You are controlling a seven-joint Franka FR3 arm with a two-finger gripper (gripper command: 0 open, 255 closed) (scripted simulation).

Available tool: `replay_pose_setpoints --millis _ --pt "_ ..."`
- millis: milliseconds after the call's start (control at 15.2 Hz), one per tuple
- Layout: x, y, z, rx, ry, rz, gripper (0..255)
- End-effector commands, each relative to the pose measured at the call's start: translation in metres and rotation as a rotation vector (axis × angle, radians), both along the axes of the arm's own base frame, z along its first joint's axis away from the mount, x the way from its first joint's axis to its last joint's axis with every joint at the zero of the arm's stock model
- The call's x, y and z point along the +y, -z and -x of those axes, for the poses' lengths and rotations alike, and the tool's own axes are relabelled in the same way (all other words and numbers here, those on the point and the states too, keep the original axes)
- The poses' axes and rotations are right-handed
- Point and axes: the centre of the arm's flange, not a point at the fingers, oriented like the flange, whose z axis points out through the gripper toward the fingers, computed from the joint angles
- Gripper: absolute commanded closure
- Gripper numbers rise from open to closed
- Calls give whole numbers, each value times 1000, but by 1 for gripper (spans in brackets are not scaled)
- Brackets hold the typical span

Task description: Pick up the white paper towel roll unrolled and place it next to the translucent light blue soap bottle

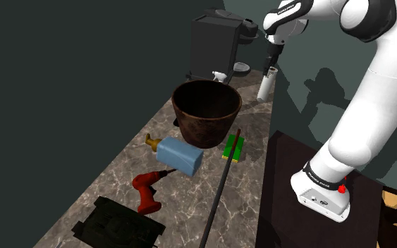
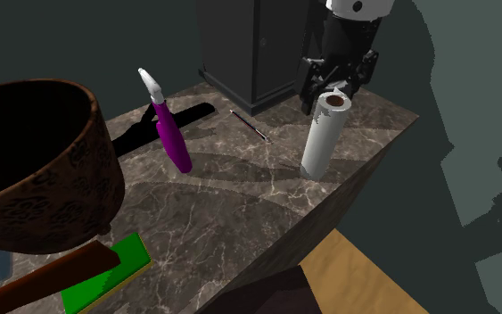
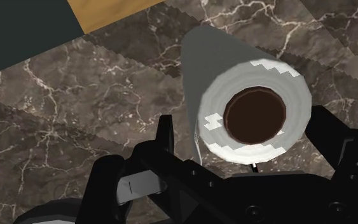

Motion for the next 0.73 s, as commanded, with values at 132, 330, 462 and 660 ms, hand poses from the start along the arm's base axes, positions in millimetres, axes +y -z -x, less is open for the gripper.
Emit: replay_pose_setpoints --millis 132,330,462,660 --pt "0 1 0 0 0 0 0" --pt "0 1 0 0 0 0 255" --pt "0 1 0 0 0 0 255" --pt "0 1 0 0 0 0 255"
